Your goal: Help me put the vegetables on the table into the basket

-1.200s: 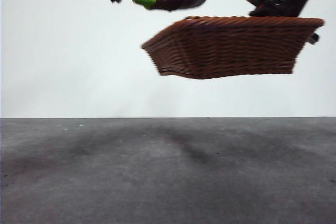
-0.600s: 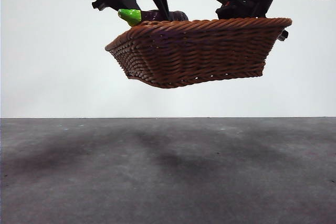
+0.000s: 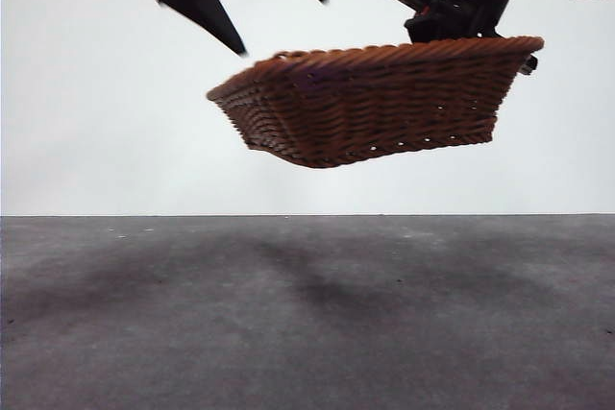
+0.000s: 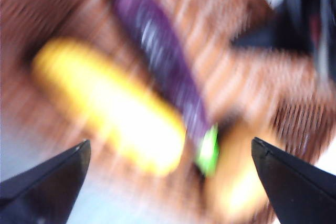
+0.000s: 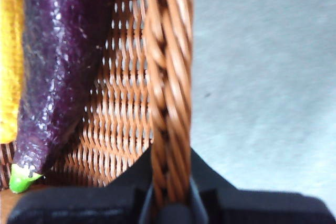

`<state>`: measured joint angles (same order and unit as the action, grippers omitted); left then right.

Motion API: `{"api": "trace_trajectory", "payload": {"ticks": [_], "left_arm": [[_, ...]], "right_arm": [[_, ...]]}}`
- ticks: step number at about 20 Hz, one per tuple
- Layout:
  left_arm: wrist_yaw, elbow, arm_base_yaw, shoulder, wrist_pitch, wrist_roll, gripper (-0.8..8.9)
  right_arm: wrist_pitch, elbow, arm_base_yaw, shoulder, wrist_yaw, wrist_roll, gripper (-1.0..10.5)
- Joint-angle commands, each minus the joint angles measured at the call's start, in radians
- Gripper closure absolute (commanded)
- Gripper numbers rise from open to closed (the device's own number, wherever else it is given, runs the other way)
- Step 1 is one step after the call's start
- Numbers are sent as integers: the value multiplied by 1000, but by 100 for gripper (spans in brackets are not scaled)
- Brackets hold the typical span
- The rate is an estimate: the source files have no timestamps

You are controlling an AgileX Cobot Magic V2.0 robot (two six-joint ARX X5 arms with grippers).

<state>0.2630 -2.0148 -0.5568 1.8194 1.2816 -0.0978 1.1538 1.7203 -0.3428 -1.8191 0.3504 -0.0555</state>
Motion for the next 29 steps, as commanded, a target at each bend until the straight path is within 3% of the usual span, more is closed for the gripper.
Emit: {"api": "trace_trajectory", "payload": {"ticks": [1,2,3,4,5,12,15,17,20,25,28,29], "left_arm": [[-77,5,-6,-76,37,80,190],[-89,5,-14,-118,37,80,237],[-88,5,-21,-159,37,80,402],[-89,5,-32,-201,37,83,672],[-89,5,-45,-244,37,87,826],[-80,37,-196,-518,40,91,816],[-80,221,-254,-666,40,91,816],[-82,380,-255,-779,40,71,816],[-94,562,-254,-928,39,16,815],[-134,615,-254,-1096,39,-68,815],[-134,615,-254,-1150,39,-78,815],[-134,615,-254,-1162,39,-78,815]], "right_arm": [[-13,-6,41,2,10,14,963],[-22,-7,64,2,10,15,963],[-31,-7,85,2,10,14,963],[-40,-7,108,2,10,15,963],[-62,-7,129,-3,10,26,963],[-118,-6,267,-169,69,55,963],[-138,-6,312,-237,73,75,963],[-133,-6,325,-277,77,120,963],[-137,-6,324,-331,93,120,963],[-134,-7,323,-367,114,85,943],[-133,-6,324,-364,87,24,406],[-132,-6,324,-352,84,19,377]]}}
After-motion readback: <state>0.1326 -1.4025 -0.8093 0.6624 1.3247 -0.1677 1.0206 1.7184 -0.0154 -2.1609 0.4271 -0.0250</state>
